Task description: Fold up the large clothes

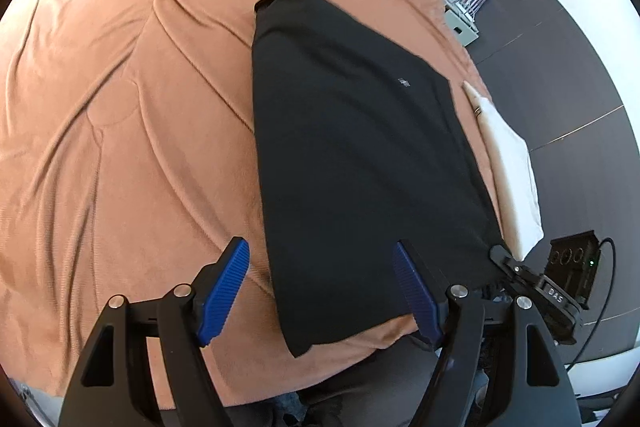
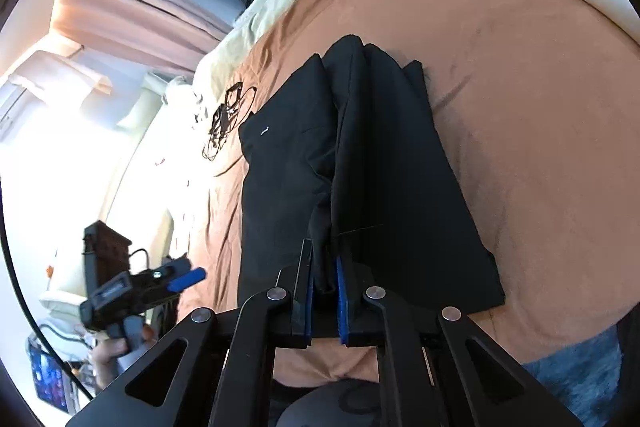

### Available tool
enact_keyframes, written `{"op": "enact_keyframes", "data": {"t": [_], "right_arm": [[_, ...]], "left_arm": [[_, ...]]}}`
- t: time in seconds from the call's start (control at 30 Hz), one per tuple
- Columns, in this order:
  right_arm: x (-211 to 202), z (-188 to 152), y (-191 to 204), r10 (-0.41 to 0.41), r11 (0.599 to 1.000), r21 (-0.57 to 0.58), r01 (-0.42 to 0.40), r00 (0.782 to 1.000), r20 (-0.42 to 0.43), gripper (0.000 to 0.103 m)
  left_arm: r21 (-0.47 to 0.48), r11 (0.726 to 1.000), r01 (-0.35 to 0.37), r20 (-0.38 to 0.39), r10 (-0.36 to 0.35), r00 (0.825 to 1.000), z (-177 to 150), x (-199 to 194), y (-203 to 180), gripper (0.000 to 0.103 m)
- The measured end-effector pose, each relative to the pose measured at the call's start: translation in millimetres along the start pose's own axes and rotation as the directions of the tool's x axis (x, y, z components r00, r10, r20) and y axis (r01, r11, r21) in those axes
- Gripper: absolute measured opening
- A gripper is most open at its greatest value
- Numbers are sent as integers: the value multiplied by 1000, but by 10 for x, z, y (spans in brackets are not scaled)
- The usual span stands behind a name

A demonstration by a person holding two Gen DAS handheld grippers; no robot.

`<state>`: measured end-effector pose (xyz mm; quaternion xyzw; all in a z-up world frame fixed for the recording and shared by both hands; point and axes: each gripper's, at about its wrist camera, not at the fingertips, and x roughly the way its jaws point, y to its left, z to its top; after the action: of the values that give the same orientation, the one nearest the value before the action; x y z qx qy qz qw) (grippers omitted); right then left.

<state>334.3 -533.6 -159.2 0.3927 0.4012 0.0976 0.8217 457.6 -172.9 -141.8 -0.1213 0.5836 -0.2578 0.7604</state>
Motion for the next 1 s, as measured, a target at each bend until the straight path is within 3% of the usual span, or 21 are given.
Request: {"op": "enact_keyframes", "data": {"t": [0.1, 0.37, 0.6, 0.67, 0.73, 0.77, 0.83, 0.9, 1.0], "right_arm": [[-37, -63, -104, 4, 1000, 25, -4, 1000, -3, 9], [-150, -212, -256, 5, 998, 66, -5, 1000, 7, 7], [-143, -341, -423, -51, 995, 85, 50, 999, 8, 7], [-87, -326, -400, -72, 994, 78, 73, 997, -25, 14], [-83, -253, -359, -84, 994, 71, 87, 996, -40, 42], [-96, -205, -322, -93, 994, 55, 95, 995, -32, 48], [-148, -53, -249, -98, 995, 10, 99, 995, -5, 76], [-159, 99, -235, -103, 995, -12, 103, 995, 4, 82], [-60, 367, -259, -98, 995, -29, 97, 995, -25, 82]], "left_arm": [[11, 1000, -3, -16, 4, 1000, -41, 101, 3, 74], [43, 999, -22, -74, 26, 997, -101, 363, -70, 49], [43, 999, -8, -84, 12, 996, -19, 375, -46, 48], [16, 1000, 3, -81, -2, 997, 47, 364, 17, 48], [-9, 1000, 28, -77, -29, 997, 113, 358, 67, 48], [-17, 999, 30, -76, -32, 997, 130, 352, 118, 48], [-34, 999, 31, -73, -33, 997, 200, 352, 162, 48], [-48, 998, 31, -65, -34, 997, 276, 370, 184, 48], [-61, 997, 40, -56, -43, 997, 395, 399, 223, 50]]}}
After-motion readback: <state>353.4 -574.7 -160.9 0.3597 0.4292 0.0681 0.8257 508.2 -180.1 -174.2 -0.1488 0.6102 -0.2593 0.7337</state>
